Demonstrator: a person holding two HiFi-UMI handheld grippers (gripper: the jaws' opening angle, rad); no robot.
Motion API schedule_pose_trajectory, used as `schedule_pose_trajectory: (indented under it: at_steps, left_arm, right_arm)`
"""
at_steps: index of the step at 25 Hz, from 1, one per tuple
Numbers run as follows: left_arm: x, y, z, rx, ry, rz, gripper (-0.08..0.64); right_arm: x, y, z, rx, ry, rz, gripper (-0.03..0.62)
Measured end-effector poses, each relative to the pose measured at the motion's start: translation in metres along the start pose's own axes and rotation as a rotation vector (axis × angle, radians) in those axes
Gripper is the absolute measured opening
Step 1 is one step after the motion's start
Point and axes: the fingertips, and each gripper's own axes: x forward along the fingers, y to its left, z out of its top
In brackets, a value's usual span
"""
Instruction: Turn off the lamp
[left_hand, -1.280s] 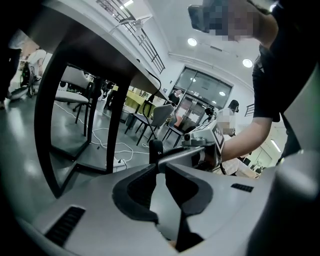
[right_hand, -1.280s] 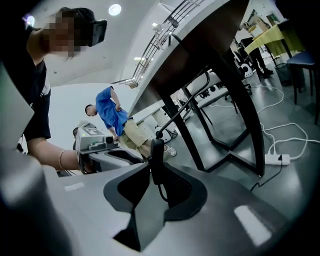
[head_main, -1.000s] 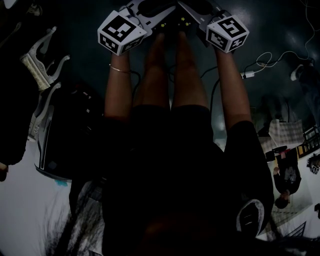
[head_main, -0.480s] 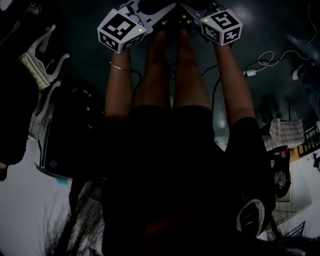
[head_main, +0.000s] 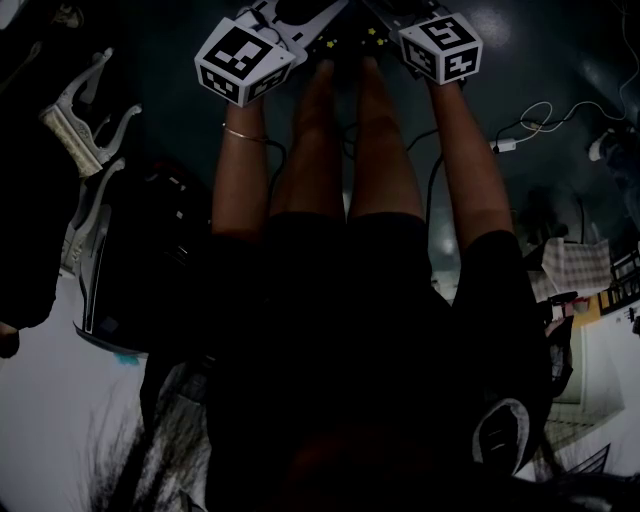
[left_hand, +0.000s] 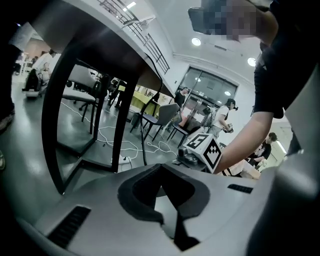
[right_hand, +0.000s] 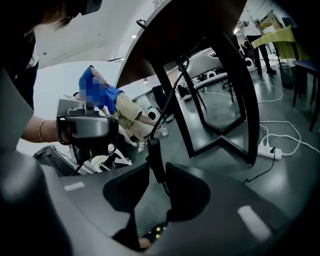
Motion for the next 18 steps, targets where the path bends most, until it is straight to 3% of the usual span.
schedule_pose_trajectory:
  at_steps: [5,18]
  left_arm:
    - [0.006,0.0,-0.006,0.016,0.037,-0.022,0.006]
    - [0.008,0.008,-0.013,-0.014,0.074,-0.008,0.006]
  right_arm:
    - [0.005,-0.009,-0.014,0.009,0.046,-0.014,0.084]
    - [0.01,-0.016,-0.017,0.022,0.056,-0.055,0.115]
